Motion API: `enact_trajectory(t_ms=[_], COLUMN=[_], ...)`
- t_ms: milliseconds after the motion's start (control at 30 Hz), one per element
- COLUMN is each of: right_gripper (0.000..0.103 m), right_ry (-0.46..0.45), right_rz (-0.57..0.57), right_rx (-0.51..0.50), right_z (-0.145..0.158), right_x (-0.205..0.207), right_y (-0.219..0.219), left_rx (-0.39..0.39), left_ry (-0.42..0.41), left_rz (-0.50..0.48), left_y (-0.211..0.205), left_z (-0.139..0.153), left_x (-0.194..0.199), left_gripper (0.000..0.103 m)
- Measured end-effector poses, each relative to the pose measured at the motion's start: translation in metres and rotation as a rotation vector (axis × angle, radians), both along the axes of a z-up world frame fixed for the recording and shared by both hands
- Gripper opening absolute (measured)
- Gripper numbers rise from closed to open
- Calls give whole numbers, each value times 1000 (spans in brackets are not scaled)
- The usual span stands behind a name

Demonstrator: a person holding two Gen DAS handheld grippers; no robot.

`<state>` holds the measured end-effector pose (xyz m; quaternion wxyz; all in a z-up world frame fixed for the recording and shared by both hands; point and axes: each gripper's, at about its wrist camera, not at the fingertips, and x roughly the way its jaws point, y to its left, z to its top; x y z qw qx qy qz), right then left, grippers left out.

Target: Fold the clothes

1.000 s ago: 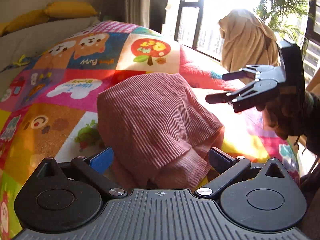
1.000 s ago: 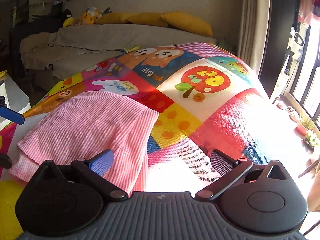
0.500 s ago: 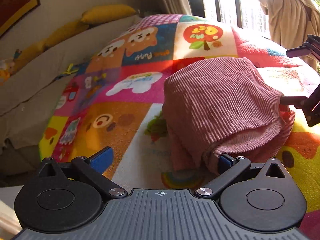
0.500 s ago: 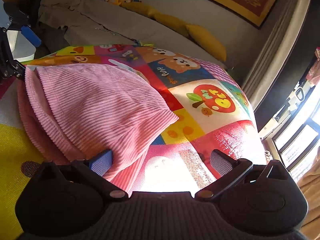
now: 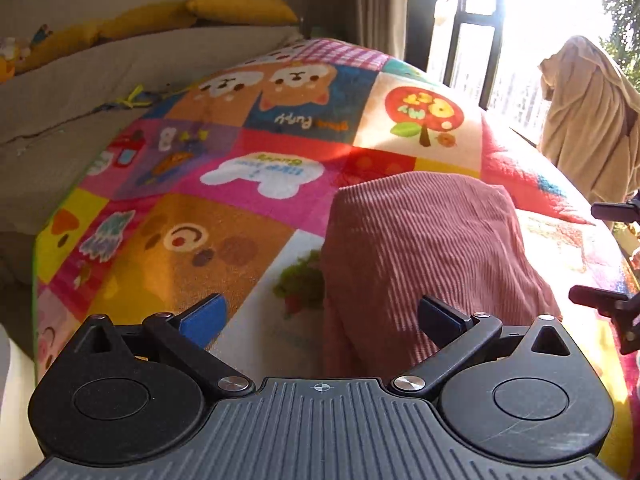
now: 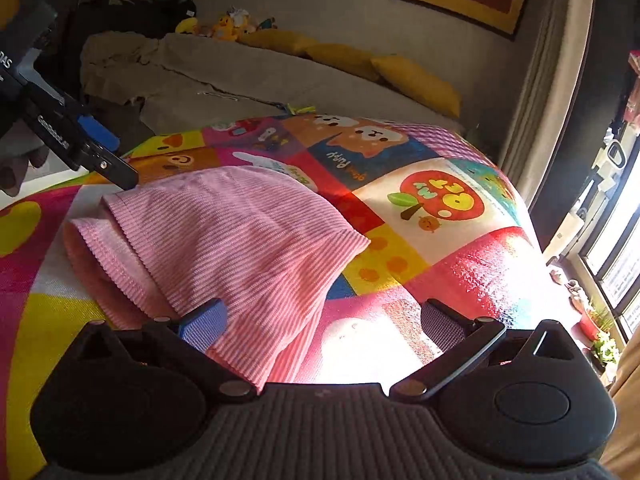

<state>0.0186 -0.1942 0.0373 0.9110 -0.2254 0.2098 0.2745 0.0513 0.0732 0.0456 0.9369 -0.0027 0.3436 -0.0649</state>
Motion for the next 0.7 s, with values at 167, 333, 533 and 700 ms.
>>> enact_trajectory(t_ms=[167, 333, 533, 700], right_gripper=[103, 103, 103, 103], right_ry=[-7, -6, 3, 25], right_rz=[103, 53, -16, -37], right_rx=[7, -112, -165, -171], right_z=[-11, -38, -37, -20], right_x=[8, 34, 41, 51], right_y=[51, 75, 52, 33], left_rx=[0, -27, -91, -44], left_ry=[25, 25, 29, 60], left_rz=[-6, -33, -84, -119], left_y=[4, 6, -8, -26], left_z=[-12, -8, -11, -26], left_x=[4, 4, 26, 39], left_gripper=[103, 103, 103, 103])
